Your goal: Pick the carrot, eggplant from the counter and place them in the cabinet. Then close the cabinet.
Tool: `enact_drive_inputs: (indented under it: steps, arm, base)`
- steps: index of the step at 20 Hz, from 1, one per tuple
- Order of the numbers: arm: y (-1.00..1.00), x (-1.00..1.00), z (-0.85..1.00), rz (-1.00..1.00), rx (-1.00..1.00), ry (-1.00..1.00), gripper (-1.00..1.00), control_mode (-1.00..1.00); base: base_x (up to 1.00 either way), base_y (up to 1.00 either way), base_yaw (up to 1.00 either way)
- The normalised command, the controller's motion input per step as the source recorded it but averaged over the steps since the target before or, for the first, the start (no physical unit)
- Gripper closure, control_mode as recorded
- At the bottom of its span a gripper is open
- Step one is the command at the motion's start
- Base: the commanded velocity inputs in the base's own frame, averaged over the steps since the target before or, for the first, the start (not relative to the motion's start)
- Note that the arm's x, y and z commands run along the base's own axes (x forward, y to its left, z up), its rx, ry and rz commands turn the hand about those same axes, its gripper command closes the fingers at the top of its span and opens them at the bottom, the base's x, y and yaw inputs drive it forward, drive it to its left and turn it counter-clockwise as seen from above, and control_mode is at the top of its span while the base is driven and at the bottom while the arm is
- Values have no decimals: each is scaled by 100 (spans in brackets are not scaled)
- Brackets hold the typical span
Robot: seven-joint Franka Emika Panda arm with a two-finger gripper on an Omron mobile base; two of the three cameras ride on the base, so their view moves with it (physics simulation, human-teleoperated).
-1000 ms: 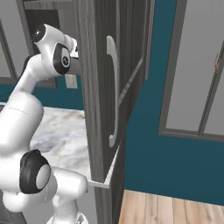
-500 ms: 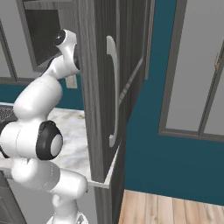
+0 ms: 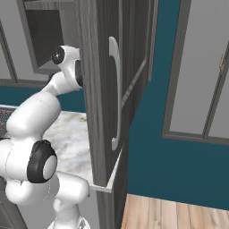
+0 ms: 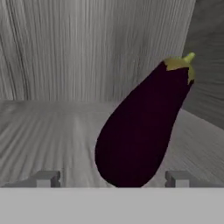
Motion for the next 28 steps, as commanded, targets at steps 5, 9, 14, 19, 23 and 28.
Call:
enact_drive_inputs:
  steps: [5,9,14,19,23,28]
  arm:
    - [66,-100,-13,2,-7,-11,-100,-100]
    - [60,-100,-1,1,-1,-2,-100,-100]
    - [35,-100,-34,0,0,14,-100,-100]
    - [-3,-100,-96,-2,0,76,-100,-100]
    - [-20,-92,-100,0,0,81,-100,-100]
    - [-36,-66,-83,0,11,54,-100,-100]
  base:
    - [0,0,0]
    - [0,0,0]
    - [0,0,0]
    - [0,0,0]
    - [0,0,0]
    - [0,0,0]
